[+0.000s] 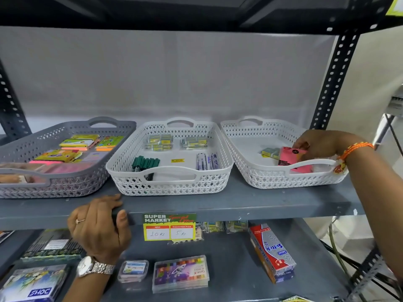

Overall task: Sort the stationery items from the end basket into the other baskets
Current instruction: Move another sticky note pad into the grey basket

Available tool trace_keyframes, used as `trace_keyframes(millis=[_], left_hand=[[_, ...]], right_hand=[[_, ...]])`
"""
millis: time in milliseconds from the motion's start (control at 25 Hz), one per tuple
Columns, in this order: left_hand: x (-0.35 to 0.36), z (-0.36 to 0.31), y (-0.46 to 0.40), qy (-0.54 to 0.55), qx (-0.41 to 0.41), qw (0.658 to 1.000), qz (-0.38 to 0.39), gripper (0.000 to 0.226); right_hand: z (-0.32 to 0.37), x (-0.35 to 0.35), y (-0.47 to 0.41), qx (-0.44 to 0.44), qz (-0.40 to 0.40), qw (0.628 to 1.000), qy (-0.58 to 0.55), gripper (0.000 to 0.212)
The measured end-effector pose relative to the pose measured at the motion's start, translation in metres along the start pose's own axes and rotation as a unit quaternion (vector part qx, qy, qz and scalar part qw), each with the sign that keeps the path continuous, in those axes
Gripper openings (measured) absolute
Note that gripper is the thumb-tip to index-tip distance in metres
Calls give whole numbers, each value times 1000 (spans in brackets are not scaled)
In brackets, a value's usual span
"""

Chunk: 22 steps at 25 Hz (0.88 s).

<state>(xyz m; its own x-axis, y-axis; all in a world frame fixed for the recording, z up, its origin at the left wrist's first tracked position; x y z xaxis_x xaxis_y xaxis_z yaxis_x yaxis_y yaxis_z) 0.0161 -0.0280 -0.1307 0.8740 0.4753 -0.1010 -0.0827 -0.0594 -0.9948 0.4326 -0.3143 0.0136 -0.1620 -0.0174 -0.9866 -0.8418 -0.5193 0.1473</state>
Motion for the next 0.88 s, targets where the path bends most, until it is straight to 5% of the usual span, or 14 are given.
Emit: trace_keyframes(millis=[200,400,640,880], left_hand=[[3,0,2,-39,9,999,16,48],[0,-4,-2,-29,32,999,19,40],[-3,-4,-2,-28,34,999,27,35],[-2,0,0,-29,28,998,39,40]], right_hand=[[12,-15,12,-71,-132,974,-167,20],[43,-30,41,-102,-210,935,-266,19],[84,-51,80,-166,-313,840,-411,16],[141,-50,107,-281,-260,753,-535,23]])
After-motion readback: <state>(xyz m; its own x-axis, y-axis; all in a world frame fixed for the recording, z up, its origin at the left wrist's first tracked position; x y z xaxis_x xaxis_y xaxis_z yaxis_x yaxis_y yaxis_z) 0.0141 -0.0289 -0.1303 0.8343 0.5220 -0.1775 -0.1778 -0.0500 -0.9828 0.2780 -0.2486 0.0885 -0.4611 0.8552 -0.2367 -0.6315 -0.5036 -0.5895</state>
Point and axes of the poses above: each hand's wrist, its own y-axis away from the middle knuckle, its own x-axis out of the palm, z = x × y, the point moved 5 cm from there along -y, towards the middle knuckle, and after that the axes turned 7 degrees about x, right-handed, at the moved point
